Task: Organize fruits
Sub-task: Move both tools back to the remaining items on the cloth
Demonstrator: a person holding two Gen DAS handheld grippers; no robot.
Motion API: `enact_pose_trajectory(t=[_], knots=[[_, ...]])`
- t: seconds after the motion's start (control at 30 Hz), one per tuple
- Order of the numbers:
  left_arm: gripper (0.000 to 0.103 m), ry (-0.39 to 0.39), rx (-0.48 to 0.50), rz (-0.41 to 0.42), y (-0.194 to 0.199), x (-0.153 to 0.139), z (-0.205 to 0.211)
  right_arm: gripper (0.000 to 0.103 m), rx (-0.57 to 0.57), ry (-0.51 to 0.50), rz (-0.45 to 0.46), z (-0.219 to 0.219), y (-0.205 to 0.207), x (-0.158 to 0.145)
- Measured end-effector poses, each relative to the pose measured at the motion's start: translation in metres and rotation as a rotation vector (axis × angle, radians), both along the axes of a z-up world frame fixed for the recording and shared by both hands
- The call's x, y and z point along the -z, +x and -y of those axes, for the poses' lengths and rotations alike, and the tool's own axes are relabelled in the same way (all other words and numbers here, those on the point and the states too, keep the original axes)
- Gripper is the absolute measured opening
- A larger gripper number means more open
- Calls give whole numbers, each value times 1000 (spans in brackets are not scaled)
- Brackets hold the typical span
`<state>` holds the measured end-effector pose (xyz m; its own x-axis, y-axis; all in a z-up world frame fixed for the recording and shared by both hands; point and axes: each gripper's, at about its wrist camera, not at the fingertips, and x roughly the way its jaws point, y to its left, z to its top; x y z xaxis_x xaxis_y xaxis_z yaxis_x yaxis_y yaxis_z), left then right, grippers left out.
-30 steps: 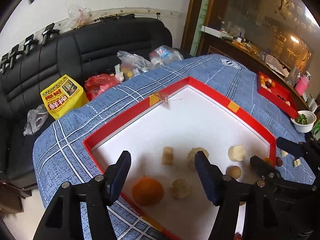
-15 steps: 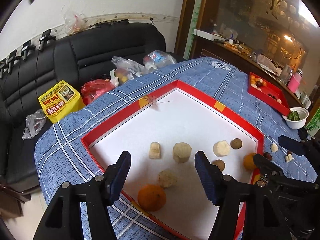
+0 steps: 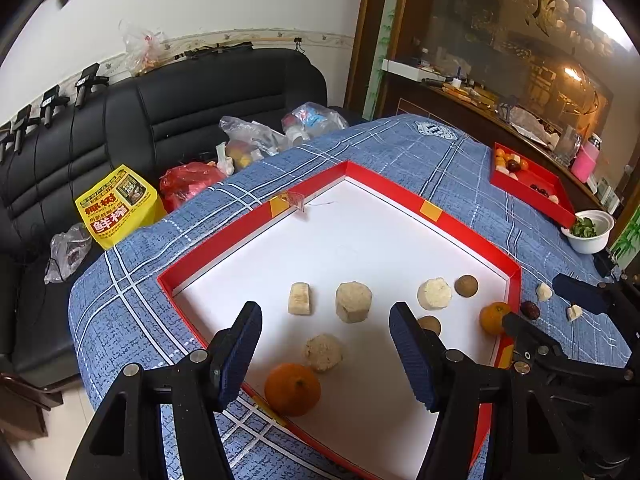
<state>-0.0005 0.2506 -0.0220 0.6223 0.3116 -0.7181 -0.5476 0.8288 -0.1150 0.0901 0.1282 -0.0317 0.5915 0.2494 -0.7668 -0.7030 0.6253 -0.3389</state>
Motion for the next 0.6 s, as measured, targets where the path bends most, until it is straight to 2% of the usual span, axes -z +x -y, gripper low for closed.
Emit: enact_pose_trajectory(t=[0.6], knots=[[64, 12, 36, 13, 5, -7, 20, 58, 27, 20, -16, 20, 3, 2]])
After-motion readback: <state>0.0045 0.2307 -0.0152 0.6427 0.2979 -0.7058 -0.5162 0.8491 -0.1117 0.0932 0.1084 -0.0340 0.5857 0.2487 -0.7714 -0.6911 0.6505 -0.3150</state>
